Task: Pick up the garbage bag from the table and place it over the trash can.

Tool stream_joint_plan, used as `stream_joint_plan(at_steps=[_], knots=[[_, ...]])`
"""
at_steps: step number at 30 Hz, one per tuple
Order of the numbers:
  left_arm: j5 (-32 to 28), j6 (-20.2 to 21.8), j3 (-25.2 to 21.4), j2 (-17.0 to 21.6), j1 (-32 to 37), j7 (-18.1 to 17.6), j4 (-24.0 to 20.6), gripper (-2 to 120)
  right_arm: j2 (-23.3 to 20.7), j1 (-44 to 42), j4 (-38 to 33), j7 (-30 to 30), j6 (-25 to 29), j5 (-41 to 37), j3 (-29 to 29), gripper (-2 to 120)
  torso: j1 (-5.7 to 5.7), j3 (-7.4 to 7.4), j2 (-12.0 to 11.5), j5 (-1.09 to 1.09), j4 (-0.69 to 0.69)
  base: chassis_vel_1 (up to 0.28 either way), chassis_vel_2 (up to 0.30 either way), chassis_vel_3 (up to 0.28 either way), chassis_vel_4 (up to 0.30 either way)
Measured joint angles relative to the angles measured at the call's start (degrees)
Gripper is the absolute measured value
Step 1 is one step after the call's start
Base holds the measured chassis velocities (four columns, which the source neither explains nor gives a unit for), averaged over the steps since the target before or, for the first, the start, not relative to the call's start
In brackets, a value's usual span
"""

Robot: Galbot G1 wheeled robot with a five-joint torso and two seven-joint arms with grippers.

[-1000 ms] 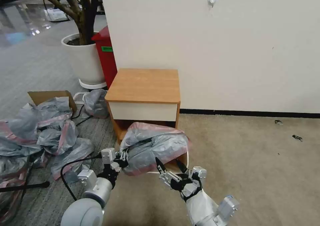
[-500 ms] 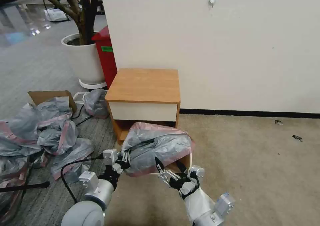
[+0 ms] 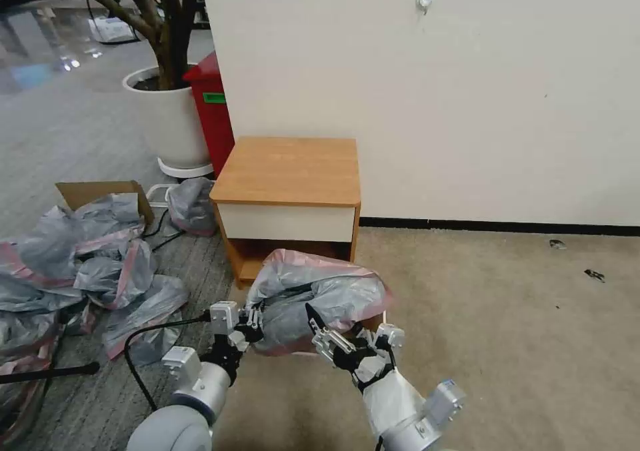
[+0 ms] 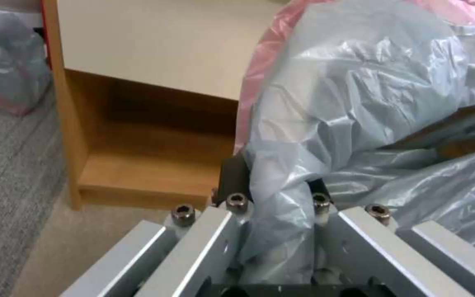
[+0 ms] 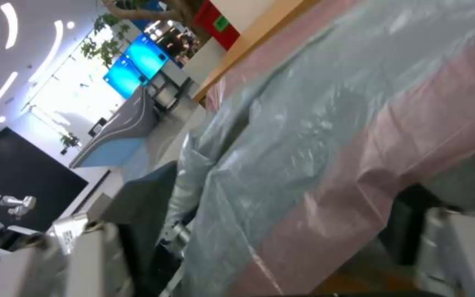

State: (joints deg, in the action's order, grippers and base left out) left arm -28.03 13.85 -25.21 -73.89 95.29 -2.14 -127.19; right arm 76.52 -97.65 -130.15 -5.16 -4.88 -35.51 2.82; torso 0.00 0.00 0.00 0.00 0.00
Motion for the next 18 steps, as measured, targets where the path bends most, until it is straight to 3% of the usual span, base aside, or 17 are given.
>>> stream_joint_plan(at_steps=[18], knots=[[-0.06,-0.01,-0.35,-0.17,0.2,-0.06,-0.03,4,1.02,0.2,0.76,1.05,0.98,1.79,-0.98,10,0.0,0.0,0.0,0.0,0.0,0.0,0.0,0.0,0.0]])
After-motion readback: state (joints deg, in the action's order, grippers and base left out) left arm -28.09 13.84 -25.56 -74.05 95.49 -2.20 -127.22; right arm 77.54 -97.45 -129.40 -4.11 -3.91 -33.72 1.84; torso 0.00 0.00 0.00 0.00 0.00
